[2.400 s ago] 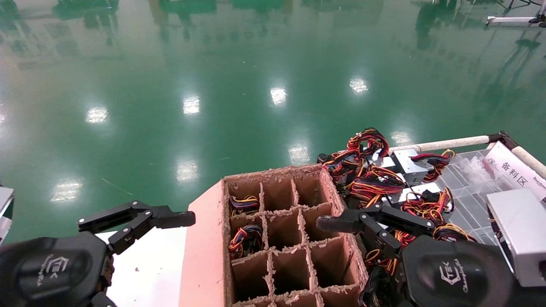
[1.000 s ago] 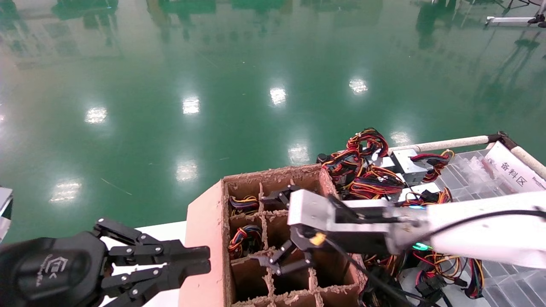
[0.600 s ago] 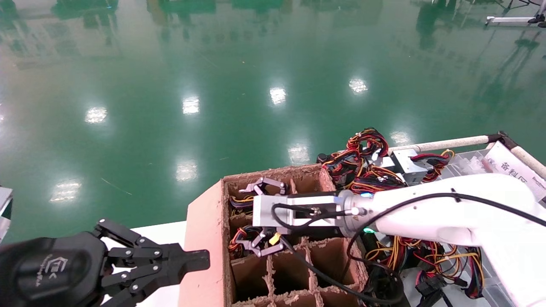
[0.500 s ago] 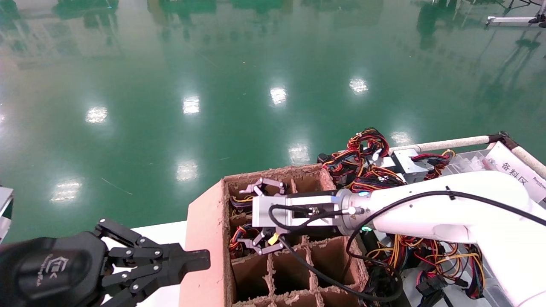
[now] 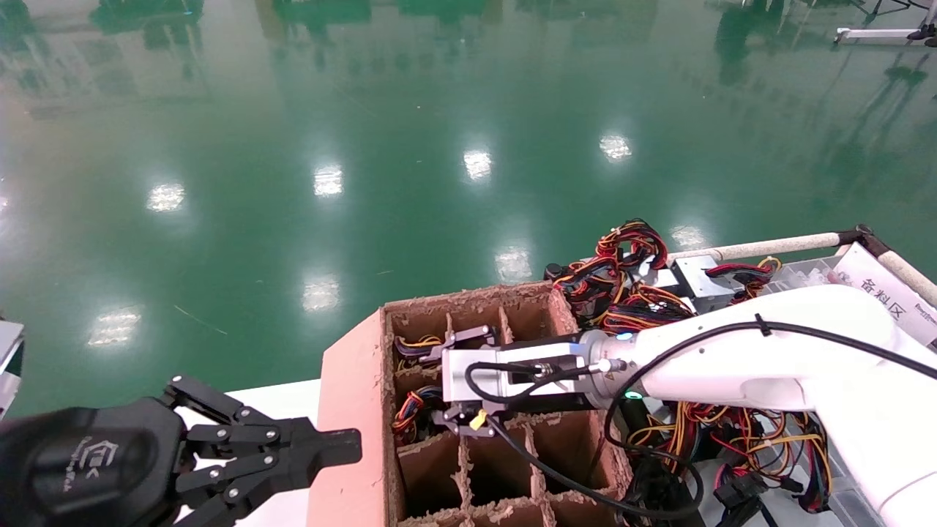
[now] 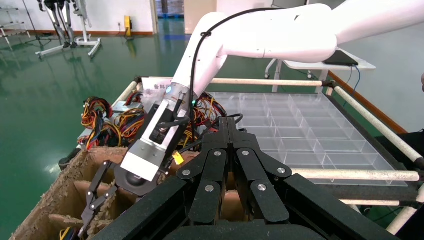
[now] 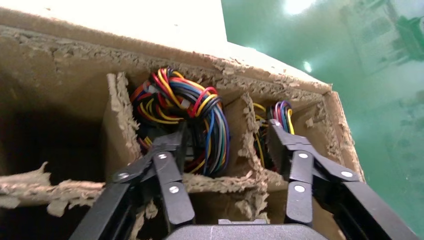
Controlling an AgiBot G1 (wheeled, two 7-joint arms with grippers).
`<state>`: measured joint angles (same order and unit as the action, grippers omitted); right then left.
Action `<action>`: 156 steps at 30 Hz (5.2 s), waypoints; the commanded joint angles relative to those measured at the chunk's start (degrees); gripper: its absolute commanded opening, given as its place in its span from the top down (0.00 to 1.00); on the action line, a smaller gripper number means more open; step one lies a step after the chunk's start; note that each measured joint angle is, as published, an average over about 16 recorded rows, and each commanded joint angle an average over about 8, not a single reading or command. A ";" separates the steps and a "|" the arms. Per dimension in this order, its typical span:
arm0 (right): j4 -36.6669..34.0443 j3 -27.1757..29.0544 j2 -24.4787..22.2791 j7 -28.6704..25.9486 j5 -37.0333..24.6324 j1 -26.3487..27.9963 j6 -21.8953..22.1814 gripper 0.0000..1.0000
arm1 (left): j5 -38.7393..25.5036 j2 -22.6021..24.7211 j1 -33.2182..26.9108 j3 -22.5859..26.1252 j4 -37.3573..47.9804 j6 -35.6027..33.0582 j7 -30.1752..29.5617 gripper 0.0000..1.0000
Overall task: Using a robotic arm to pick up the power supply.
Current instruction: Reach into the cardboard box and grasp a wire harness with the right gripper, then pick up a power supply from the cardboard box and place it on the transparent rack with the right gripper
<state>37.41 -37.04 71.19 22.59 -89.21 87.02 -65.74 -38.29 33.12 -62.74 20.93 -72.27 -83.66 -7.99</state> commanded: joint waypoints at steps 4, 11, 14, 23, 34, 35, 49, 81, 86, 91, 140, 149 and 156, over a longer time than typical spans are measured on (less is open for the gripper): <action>-0.80 -0.09 0.56 0.54 0.01 0.37 -0.16 1.00 | 0.00 0.00 0.00 0.00 0.00 0.00 0.00 0.48; -0.63 -0.05 0.05 0.66 0.04 0.57 -0.58 1.00 | 0.00 0.00 0.00 0.01 0.00 0.00 0.00 0.00; -0.16 0.08 -0.44 0.18 0.29 0.50 -1.01 1.00 | 0.00 0.00 0.00 0.01 0.00 0.00 0.00 0.00; 0.42 1.80 -2.06 -2.52 3.78 0.15 -3.72 1.00 | 0.01 0.00 0.00 0.01 0.00 0.00 0.01 0.00; 5.01 6.05 -8.19 -7.87 10.18 2.71 -8.37 1.00 | 0.01 -0.01 0.00 0.02 0.00 0.01 0.01 0.00; 5.84 6.58 -9.00 -8.66 10.93 2.95 -8.77 1.00 | 0.01 -0.01 0.00 0.02 0.00 0.01 0.01 0.00; 14.66 16.45 -23.93 -17.08 22.01 6.86 -11.48 1.00 | 0.02 -0.01 -0.01 0.02 0.00 0.01 0.01 0.00; -24.79 16.90 -46.06 4.84 14.04 20.95 -22.91 1.00 | 0.03 -0.01 -0.01 0.04 0.00 0.01 0.02 0.00; -29.06 16.11 -46.10 6.71 12.60 20.75 -19.63 1.00 | 0.03 -0.01 -0.01 0.04 0.00 0.02 0.02 0.00; -31.32 14.67 -45.19 7.54 10.27 20.37 -16.39 1.00 | 0.03 -0.02 -0.01 0.04 0.00 0.02 0.02 0.00; -39.61 11.46 -44.52 6.97 5.80 20.25 -23.63 1.00 | 0.04 -0.02 -0.02 0.06 0.00 0.02 0.03 0.00; -42.50 14.45 -42.00 5.48 9.82 17.72 -21.85 1.00 | 0.05 -0.03 -0.02 0.07 0.00 0.03 0.03 0.00; -42.26 15.59 -40.67 4.82 11.29 16.06 -21.63 1.00 | 0.05 -0.03 -0.02 0.07 0.00 0.03 0.03 0.00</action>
<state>-4.82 -21.51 30.22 27.31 -78.00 103.20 -87.53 -38.24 33.09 -62.75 21.00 -72.27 -83.63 -7.96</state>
